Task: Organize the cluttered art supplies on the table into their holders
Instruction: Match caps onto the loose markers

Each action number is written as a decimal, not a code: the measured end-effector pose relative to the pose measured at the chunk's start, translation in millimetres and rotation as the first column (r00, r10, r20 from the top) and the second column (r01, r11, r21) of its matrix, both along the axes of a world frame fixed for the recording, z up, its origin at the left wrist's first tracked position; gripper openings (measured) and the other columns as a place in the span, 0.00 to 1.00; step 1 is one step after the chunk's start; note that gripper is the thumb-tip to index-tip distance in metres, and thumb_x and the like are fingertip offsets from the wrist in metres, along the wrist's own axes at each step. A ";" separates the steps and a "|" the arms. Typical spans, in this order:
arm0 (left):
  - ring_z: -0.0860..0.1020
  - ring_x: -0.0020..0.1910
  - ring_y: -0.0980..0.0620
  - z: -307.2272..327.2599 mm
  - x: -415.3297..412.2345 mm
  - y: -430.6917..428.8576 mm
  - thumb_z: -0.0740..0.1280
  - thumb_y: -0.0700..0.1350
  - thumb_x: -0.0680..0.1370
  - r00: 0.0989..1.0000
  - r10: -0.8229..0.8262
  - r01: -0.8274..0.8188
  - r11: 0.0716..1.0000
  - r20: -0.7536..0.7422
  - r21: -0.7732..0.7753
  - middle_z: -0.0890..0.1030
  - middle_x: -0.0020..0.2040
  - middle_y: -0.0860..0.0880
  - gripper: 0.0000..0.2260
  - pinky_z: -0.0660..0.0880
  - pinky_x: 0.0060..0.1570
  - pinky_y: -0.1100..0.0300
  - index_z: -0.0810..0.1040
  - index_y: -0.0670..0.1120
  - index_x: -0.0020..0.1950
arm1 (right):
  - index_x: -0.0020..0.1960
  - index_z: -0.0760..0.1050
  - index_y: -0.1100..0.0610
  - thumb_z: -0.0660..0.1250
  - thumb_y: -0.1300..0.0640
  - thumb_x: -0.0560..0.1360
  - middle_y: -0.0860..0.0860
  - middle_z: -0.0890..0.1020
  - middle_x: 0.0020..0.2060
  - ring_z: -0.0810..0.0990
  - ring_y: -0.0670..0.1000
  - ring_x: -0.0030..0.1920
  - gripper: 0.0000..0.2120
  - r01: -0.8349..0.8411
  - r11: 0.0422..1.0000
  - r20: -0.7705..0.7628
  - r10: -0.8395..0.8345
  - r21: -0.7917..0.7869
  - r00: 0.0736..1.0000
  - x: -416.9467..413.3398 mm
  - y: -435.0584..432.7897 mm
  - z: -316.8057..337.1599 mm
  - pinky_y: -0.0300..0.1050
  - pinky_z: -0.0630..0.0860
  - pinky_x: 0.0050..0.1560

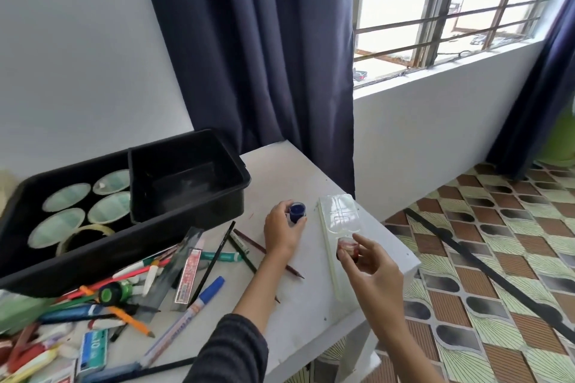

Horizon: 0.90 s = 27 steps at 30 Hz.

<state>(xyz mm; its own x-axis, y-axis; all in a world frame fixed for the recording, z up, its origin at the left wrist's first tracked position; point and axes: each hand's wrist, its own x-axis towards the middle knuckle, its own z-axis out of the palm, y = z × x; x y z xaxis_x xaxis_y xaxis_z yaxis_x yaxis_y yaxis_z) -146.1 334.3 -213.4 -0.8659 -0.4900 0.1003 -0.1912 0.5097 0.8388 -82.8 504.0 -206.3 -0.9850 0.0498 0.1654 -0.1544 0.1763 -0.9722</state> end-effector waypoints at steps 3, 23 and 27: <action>0.76 0.53 0.53 7.6 23.6 -2.9 0.71 0.41 0.73 0.998 0.034 -0.031 0.998 -0.058 0.059 0.77 0.56 0.47 0.18 0.70 0.49 0.69 0.74 0.43 0.61 | 0.60 0.76 0.52 0.73 0.54 0.71 0.46 0.83 0.44 0.81 0.44 0.45 0.19 -0.062 0.998 -0.007 0.062 -0.002 0.998 9.0 -14.3 1.3 0.39 0.78 0.48; 0.76 0.53 0.60 51.1 277.4 -57.7 0.69 0.49 0.75 0.927 0.301 -0.194 0.897 -0.226 0.397 0.77 0.56 0.55 0.18 0.74 0.46 0.72 0.72 0.52 0.63 | 0.52 0.73 0.50 0.72 0.54 0.71 0.47 0.82 0.43 0.81 0.42 0.39 0.12 -0.445 0.874 0.037 0.460 -0.196 0.887 155.3 -138.7 15.0 0.34 0.77 0.38; 0.79 0.49 0.59 42.1 322.0 -73.6 0.71 0.47 0.73 0.865 0.444 -0.305 0.835 -0.233 0.458 0.80 0.53 0.51 0.14 0.76 0.45 0.68 0.76 0.50 0.58 | 0.49 0.75 0.50 0.73 0.56 0.70 0.47 0.82 0.42 0.81 0.44 0.40 0.10 -0.513 0.834 0.024 0.528 -0.200 0.849 187.0 -161.2 15.7 0.40 0.79 0.42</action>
